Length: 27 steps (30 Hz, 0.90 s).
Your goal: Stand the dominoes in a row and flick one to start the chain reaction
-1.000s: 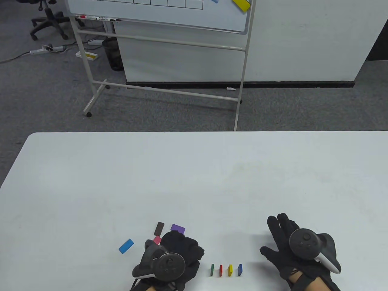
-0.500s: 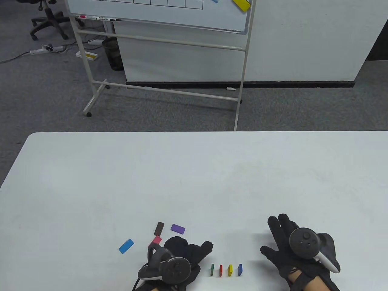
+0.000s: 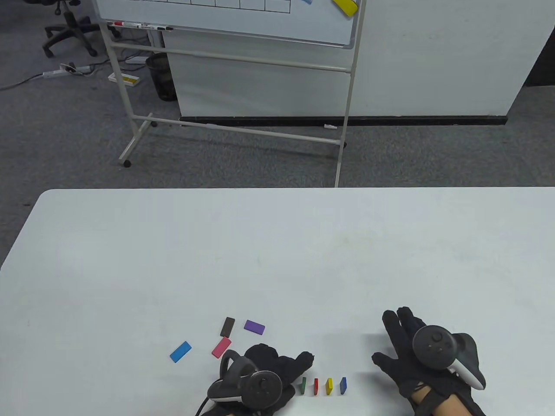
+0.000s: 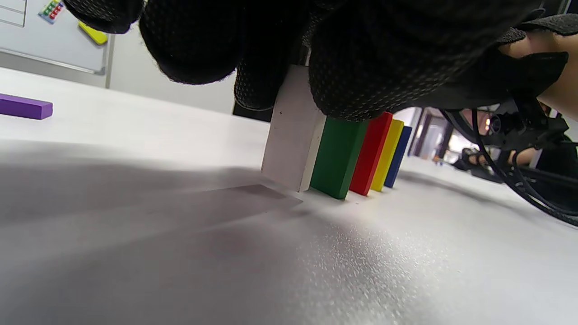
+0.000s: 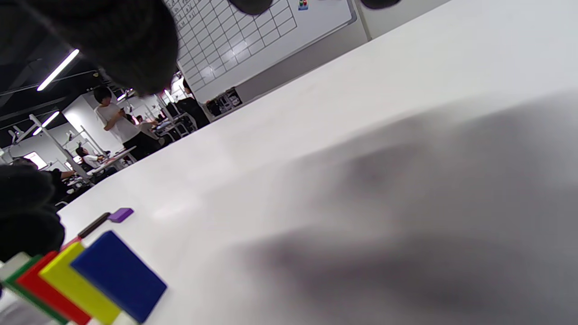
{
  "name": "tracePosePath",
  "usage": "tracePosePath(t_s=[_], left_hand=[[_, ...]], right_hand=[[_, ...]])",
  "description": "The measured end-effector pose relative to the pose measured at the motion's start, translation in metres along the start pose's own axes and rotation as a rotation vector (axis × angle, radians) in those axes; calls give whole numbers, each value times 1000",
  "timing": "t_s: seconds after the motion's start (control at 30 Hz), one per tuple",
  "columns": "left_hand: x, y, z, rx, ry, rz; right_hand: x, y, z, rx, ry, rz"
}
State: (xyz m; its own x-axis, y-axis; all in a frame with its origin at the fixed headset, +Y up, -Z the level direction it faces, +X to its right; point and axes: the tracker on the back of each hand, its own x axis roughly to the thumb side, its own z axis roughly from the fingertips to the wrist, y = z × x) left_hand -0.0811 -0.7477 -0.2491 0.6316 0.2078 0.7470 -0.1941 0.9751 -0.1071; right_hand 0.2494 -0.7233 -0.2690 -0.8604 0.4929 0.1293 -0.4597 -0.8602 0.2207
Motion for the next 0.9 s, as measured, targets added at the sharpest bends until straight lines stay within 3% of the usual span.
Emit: tracePosePath(t_s=[0.9], left_hand=[[2,-2,-1,-33,-13,-6]], right_hand=[[0,1,0,18,0,-10]])
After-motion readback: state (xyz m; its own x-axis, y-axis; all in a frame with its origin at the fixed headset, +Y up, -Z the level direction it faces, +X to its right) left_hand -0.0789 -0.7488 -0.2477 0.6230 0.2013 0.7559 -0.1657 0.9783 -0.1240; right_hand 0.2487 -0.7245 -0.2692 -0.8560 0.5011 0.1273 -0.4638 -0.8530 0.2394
